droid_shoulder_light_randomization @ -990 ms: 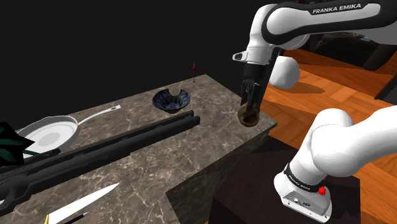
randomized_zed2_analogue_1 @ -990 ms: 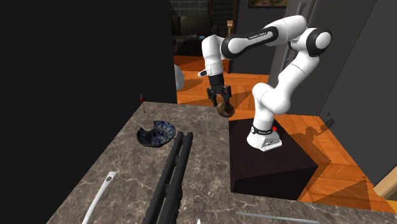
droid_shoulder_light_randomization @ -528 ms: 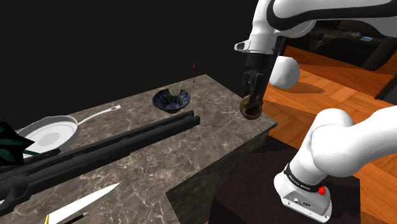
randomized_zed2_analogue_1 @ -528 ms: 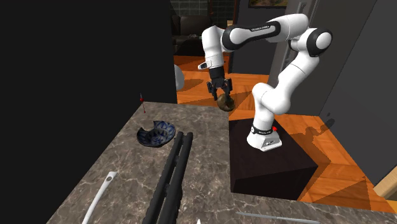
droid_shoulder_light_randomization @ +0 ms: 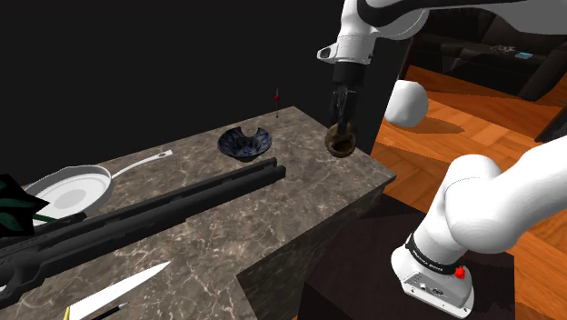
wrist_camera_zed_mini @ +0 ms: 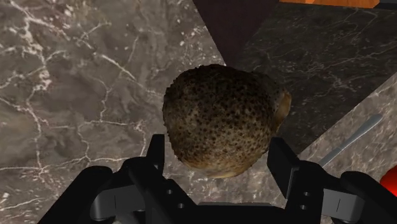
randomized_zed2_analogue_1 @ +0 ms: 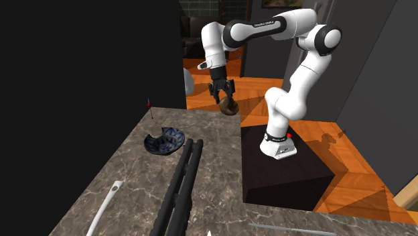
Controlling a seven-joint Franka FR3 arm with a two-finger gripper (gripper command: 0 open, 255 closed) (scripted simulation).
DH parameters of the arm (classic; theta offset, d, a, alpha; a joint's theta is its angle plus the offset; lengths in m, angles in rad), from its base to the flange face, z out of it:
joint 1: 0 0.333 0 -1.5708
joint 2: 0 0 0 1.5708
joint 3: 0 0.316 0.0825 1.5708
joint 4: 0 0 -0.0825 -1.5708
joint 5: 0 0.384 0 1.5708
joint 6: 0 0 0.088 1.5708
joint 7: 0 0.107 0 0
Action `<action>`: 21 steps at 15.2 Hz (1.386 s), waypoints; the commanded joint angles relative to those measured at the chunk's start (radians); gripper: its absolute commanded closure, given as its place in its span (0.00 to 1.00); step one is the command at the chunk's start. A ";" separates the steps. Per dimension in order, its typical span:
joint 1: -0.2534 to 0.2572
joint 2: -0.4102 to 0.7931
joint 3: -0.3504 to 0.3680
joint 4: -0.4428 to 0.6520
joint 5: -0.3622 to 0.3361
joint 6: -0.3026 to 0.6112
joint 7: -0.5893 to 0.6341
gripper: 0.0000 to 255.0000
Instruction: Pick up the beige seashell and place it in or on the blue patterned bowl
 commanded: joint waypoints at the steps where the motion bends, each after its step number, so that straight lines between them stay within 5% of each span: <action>1: 0.019 0.082 -0.002 0.067 0.019 0.015 -0.001 1.00; 12: 0.076 0.529 -0.023 0.515 0.134 -0.005 -0.016 1.00; 21: 0.033 0.946 -0.018 1.069 0.251 -0.159 0.013 1.00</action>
